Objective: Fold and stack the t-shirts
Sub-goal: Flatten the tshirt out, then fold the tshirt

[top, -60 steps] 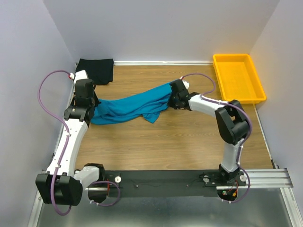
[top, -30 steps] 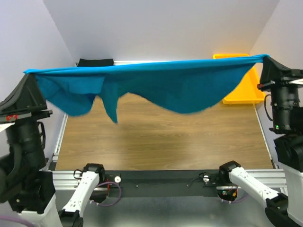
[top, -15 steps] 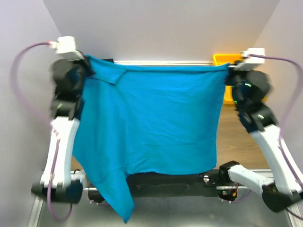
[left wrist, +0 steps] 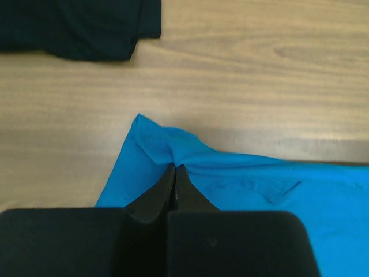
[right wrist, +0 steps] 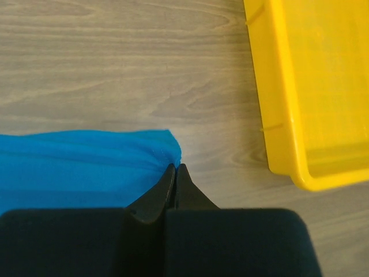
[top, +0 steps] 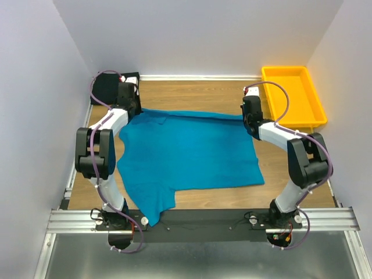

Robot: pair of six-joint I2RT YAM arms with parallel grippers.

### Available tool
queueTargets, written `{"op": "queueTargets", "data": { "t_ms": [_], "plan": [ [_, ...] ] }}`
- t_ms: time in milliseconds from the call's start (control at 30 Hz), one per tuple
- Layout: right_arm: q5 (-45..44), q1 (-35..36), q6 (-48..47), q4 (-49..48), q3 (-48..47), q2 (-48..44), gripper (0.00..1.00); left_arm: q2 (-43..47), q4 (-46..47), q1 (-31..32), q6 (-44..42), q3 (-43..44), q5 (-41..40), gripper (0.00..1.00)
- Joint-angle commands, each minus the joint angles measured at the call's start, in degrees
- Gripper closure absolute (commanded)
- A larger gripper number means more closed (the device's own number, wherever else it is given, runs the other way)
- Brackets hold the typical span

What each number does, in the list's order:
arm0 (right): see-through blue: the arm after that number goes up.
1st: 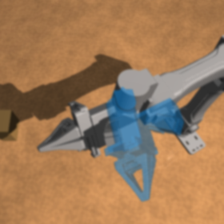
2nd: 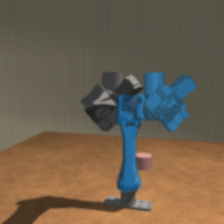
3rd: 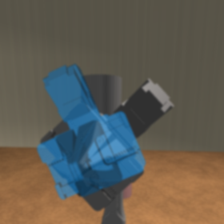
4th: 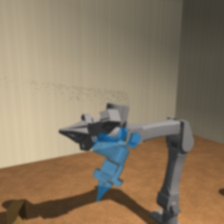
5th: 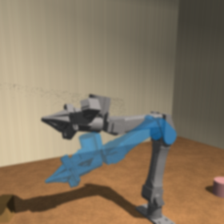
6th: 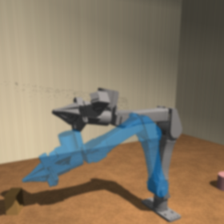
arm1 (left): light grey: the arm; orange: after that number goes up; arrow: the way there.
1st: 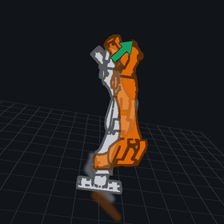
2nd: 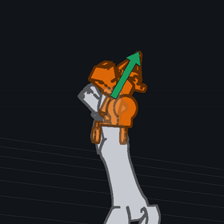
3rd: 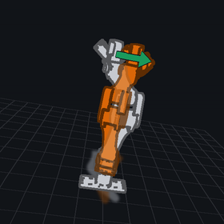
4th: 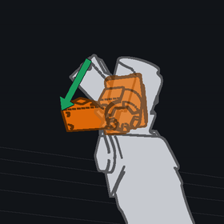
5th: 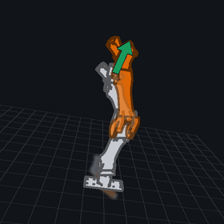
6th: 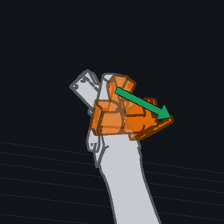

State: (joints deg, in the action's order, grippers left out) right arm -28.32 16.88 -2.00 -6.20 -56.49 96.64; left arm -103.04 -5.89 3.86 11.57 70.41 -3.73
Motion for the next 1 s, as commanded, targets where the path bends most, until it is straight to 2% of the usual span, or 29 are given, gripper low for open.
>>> {"op": "queueTargets", "data": {
  "t_ms": [0,233,533,767,967],
  "plan": [
    [-1.4,-1.3,-1.2,-9.4,-4.9,4.2,1.0,-3.8,4.0,-0.1,-1.2,5.7,0.6,1.0],
    [1.0,-2.8,-2.7,-9.5,-11.2,11.9,0.99,-10.1,0.2,-0.1,-0.9,11.5,1.6,1.0],
    [4.4,-3.3,-3.3,-3.1,-14.8,9.1,0.99,-7.4,-15.2,-0.5,5.0,19.6,3.4,1.0],
    [7.8,-3.3,3.7,4.6,-13.8,3.7,0.99,-1.4,-21.8,-0.9,8.6,17.5,6.3,1.0],
    [8.2,-3.3,8.4,11.5,-12.4,-1.5,0.99,6.1,-25.0,-1.1,10.7,11.6,8.9,1.0]
  ]
}}
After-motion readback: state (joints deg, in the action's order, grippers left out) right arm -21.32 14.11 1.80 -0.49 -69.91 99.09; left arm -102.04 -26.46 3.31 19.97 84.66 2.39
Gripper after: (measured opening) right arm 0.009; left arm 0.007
